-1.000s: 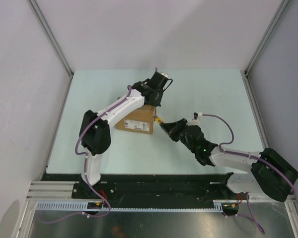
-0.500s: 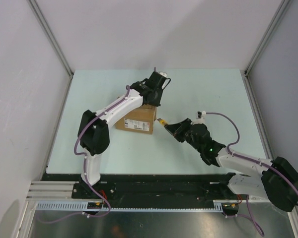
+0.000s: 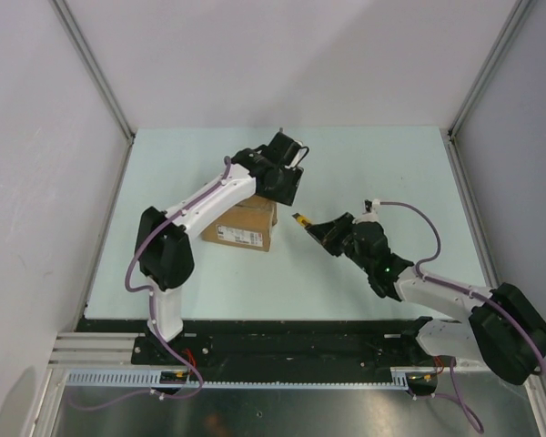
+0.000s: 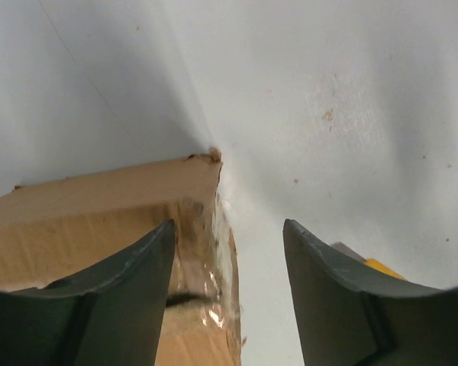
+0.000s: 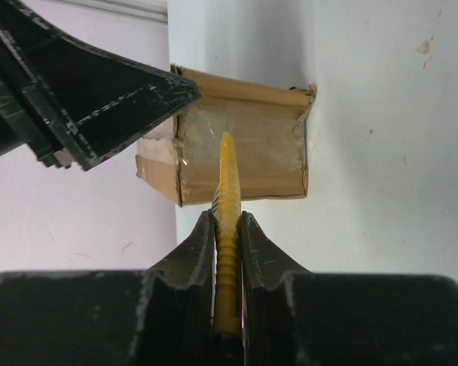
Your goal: Unpack the express box
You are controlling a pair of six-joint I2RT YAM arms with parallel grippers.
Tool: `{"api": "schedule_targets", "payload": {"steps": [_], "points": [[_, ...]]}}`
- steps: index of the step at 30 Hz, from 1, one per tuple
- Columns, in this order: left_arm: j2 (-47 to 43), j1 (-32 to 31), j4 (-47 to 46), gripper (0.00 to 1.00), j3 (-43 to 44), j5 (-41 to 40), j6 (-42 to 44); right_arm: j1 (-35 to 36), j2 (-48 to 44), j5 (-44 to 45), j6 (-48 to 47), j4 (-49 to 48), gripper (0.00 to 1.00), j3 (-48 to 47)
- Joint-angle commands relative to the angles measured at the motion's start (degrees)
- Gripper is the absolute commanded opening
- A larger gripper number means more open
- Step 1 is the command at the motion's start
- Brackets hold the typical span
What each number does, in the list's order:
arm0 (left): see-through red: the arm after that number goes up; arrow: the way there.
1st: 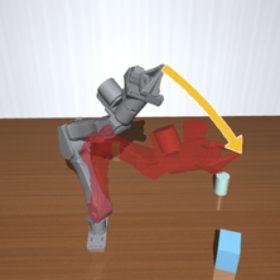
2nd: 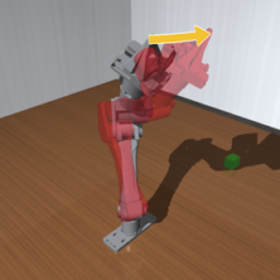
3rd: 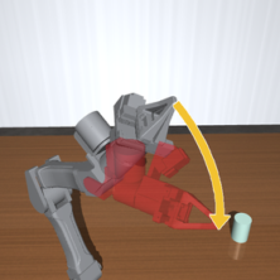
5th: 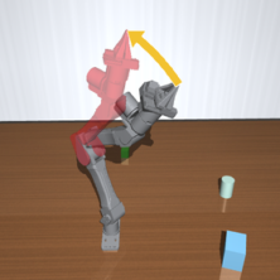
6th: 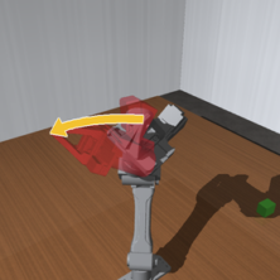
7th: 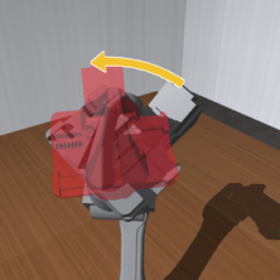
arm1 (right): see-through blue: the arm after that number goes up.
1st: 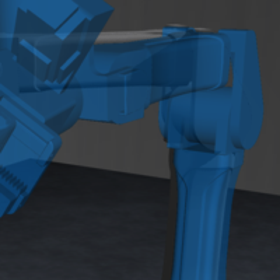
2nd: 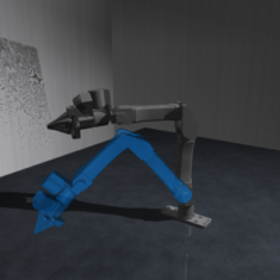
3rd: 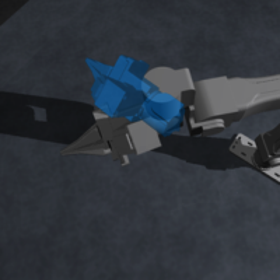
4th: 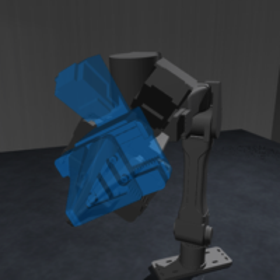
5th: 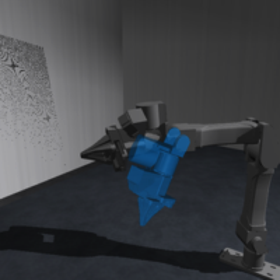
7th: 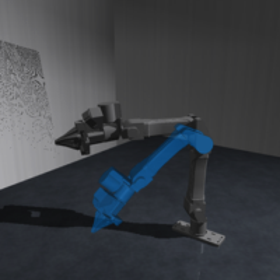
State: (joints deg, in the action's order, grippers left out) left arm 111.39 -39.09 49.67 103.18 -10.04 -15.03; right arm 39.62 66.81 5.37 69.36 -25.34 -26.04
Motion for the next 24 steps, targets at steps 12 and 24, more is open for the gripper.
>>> {"api": "schedule_targets", "payload": {"steps": [12,24], "points": [[-9.78,0.51,4.65,0.75,1.34,1.87,1.40,-0.24,6.23,-7.38,-5.11,-14.99,0.00,-0.50],[-12.61,0.42,3.86,0.29,-8.34,4.33,0.09,0.72,10.00,-8.27,-4.85,-19.13,0.00,-2.08]]}}
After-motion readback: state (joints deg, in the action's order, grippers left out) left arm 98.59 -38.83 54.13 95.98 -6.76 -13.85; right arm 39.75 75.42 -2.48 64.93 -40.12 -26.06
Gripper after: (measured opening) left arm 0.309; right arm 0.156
